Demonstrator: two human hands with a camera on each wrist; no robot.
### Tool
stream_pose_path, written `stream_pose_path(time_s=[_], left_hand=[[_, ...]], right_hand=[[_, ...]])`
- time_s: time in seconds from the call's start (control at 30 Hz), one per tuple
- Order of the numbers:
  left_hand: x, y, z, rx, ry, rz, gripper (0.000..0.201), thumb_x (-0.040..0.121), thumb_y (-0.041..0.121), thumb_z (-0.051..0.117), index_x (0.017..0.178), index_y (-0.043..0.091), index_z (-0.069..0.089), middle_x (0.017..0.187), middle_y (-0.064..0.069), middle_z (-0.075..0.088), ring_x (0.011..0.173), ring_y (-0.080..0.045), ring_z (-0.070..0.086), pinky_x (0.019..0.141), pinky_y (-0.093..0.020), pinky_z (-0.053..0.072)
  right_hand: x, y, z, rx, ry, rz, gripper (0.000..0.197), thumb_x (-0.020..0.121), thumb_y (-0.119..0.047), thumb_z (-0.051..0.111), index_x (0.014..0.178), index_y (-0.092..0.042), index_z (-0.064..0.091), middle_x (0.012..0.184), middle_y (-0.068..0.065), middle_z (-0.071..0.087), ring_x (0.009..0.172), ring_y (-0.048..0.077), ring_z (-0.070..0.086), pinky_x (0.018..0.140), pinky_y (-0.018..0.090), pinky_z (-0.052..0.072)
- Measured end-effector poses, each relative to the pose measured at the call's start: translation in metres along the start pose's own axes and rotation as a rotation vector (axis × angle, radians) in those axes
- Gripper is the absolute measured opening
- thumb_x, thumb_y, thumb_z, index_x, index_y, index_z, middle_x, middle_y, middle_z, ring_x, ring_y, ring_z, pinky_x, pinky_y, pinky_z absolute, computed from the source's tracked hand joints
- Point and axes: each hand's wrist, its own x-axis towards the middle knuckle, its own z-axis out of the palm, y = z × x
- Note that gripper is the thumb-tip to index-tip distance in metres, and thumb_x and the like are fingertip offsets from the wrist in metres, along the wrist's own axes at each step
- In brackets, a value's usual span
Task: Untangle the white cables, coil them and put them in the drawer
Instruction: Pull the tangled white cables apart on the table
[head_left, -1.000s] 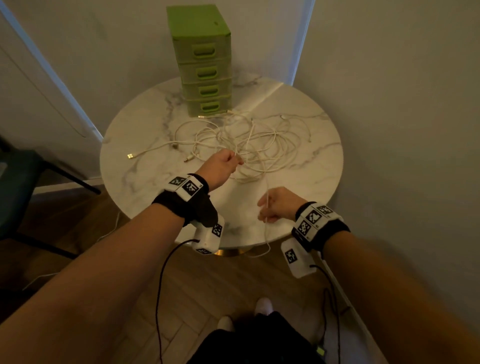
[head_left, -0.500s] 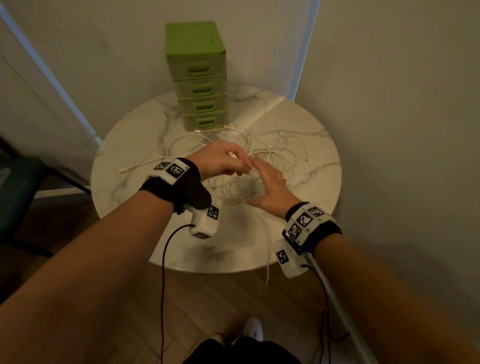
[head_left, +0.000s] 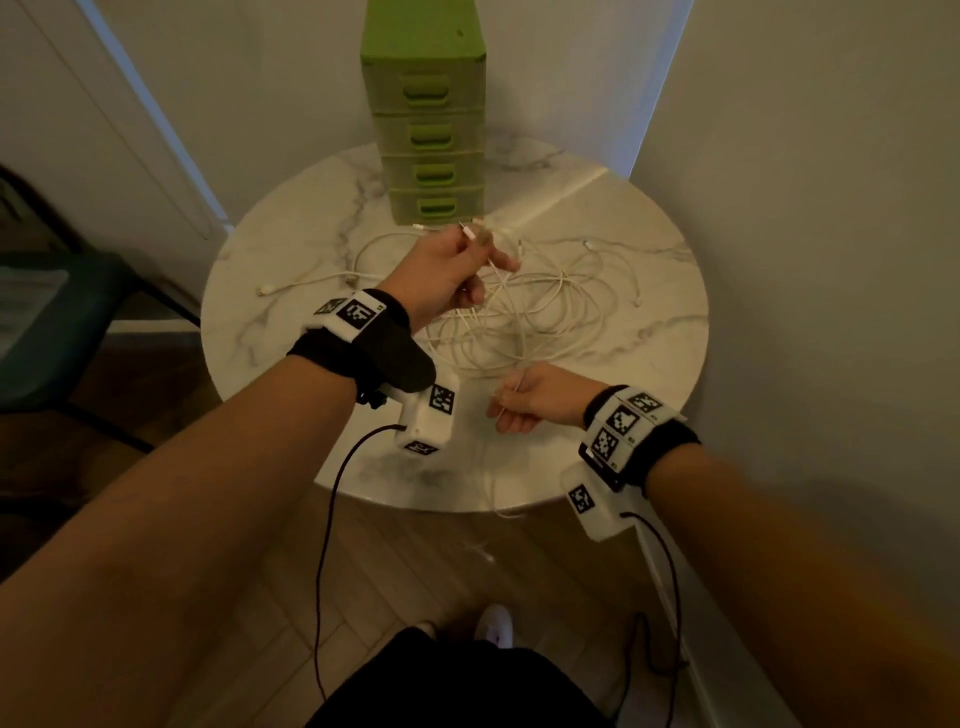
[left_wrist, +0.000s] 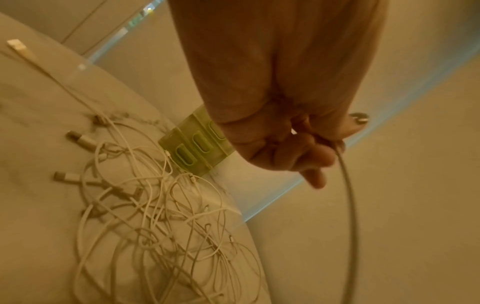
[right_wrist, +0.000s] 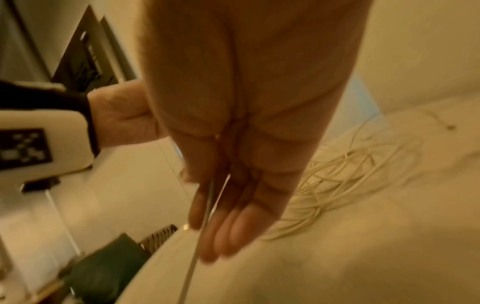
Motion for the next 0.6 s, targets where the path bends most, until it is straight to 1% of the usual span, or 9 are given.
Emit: stream_pose_path(time_s=[0.03,0.1,0.13,0.2,0.27,0.33,0.43,0.5,0.6], left_hand=[[-0.002,0.0,0.001,-0.044,-0.023,-0.015,0.02,0.101,0.025,0.036,0.086,0.015,0.046,0.076,0.002,0.07,0.043,-0.005,0.049,0.045,-0.016,0.038],[-0.005,-0.003,0.003,-0.066,-0.025,-0.036,0.023,0.102,0.025,0.033,0.082,0.017,0.042,0.063,0.002,0.07,0.041,-0.006,0.05,0.042,-0.016,0.036],[-0.006,-0.006,0.003,-0.04,-0.018,-0.041,0.024,0.101,0.026,0.034,0.081,0.017,0.042,0.056,0.002,0.067,0.04,-0.005,0.05,0.041,-0.015,0.036],[-0.01,-0.012,0.004,0.044,-0.025,-0.053,0.024,0.1,0.028,0.037,0.08,0.017,0.047,0.051,0.003,0.062,0.039,-0.005,0.049,0.04,-0.014,0.037],[-0.013,-0.02,0.0,0.089,-0.057,-0.091,0.025,0.099,0.031,0.039,0.081,0.017,0.05,0.05,0.004,0.061,0.039,-0.004,0.049,0.041,-0.014,0.038],[-0.015,-0.028,-0.008,0.082,-0.084,-0.13,0.026,0.099,0.03,0.04,0.08,0.016,0.051,0.05,0.004,0.063,0.04,-0.004,0.051,0.042,-0.013,0.039],[-0.018,-0.041,-0.023,0.086,-0.041,-0.139,0.024,0.097,0.028,0.046,0.079,0.014,0.053,0.056,0.005,0.068,0.045,-0.003,0.055,0.047,-0.012,0.044],[-0.017,-0.049,-0.035,0.133,0.048,-0.118,0.021,0.095,0.026,0.05,0.08,0.012,0.055,0.058,0.01,0.069,0.05,0.001,0.056,0.051,-0.011,0.045],[-0.015,-0.059,-0.05,0.196,0.128,-0.091,0.022,0.093,0.026,0.053,0.075,0.016,0.057,0.056,0.013,0.067,0.053,0.004,0.054,0.052,-0.01,0.042]], right_hand=[[0.001,0.0,0.002,0.045,0.0,-0.001,0.024,0.096,-0.012,0.043,0.091,-0.002,0.065,0.103,0.024,0.065,0.065,0.011,0.055,0.062,0.018,0.048],[0.003,-0.002,0.007,0.082,0.034,-0.016,0.021,0.093,-0.008,0.047,0.077,-0.013,0.06,0.103,0.023,0.065,0.066,0.008,0.054,0.063,0.018,0.047],[0.003,-0.003,0.011,0.078,-0.05,-0.006,0.02,0.093,-0.006,0.046,0.079,-0.012,0.06,0.095,0.017,0.066,0.066,0.007,0.055,0.063,0.018,0.048],[0.0,-0.008,0.02,0.086,-0.353,0.067,0.02,0.094,-0.003,0.044,0.09,-0.004,0.064,0.073,0.005,0.069,0.06,0.006,0.06,0.061,0.015,0.051],[-0.001,-0.011,0.027,0.105,-0.46,0.112,0.02,0.093,-0.003,0.046,0.101,0.005,0.063,0.06,-0.004,0.07,0.055,0.004,0.062,0.06,0.014,0.052],[0.004,-0.014,0.029,0.095,-0.328,0.104,0.023,0.089,-0.002,0.051,0.11,0.004,0.059,0.063,-0.001,0.068,0.056,0.006,0.061,0.06,0.016,0.05],[0.018,-0.01,0.018,0.053,-0.035,0.117,0.025,0.083,0.002,0.055,0.105,-0.009,0.056,0.079,0.011,0.062,0.065,0.014,0.057,0.064,0.023,0.047],[0.03,-0.003,0.008,0.029,0.151,0.156,0.026,0.081,0.005,0.052,0.104,-0.004,0.058,0.089,0.022,0.065,0.069,0.02,0.057,0.07,0.03,0.048],[0.046,0.002,-0.003,0.021,0.4,0.168,0.024,0.08,0.005,0.05,0.094,-0.009,0.062,0.103,0.024,0.066,0.066,0.016,0.054,0.065,0.026,0.046]])
